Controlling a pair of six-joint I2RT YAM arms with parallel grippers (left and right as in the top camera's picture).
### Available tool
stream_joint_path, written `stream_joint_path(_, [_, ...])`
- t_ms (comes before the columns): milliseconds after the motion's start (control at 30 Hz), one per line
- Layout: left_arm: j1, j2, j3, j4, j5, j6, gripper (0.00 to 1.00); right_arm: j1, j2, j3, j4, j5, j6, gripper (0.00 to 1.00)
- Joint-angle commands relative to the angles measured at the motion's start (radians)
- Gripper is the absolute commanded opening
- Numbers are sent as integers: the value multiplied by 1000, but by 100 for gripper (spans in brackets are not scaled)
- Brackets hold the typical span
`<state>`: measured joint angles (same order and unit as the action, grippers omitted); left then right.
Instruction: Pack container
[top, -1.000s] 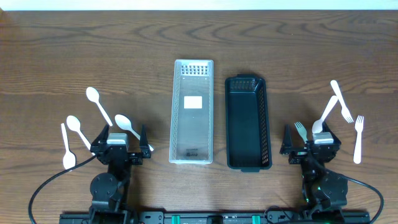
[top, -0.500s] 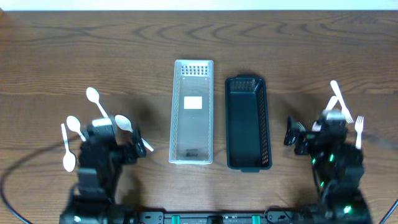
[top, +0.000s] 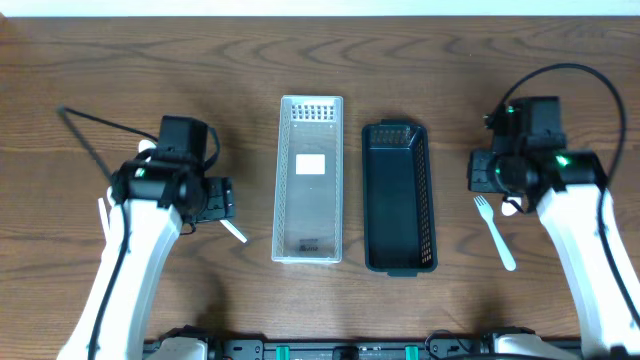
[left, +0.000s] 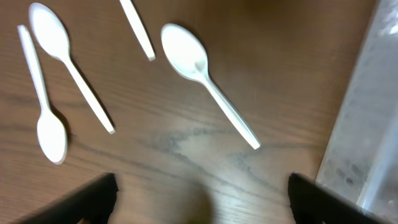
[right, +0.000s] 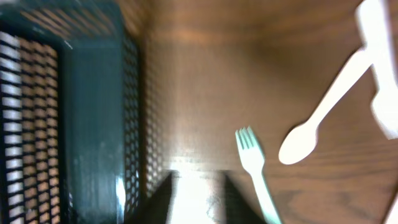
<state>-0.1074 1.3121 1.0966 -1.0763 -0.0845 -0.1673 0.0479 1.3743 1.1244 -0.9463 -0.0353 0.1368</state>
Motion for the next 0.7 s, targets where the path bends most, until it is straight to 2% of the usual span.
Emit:
stream_joint_path(0, [2,72,11,-7,-2,1,59,-5,92,5,-13,-25,50,3])
stream_joint_path(133, [2,150,11,-8,-1,1,34,8,182,5,-39,-30,50,1])
stream_joint_path(200, [2,182,11,-9,-1,1,31,21,214,5,-53,-30,50,1])
stream_joint_path(233, [2,193,10,-8,-1,1,22,27,227,5,-56,-34,50,1])
stream_joint_path(333, [2,218,9,-8,-1,0,8,45,249,5,-57,-61,49,2])
stream_joint_path(467, [2,232,8,-7,2,1,6,68,256,5,-62,-121,49,7])
stream_joint_path(667, [2,232,4,15,56,1,6,107,256,5,-72,-142,50,7])
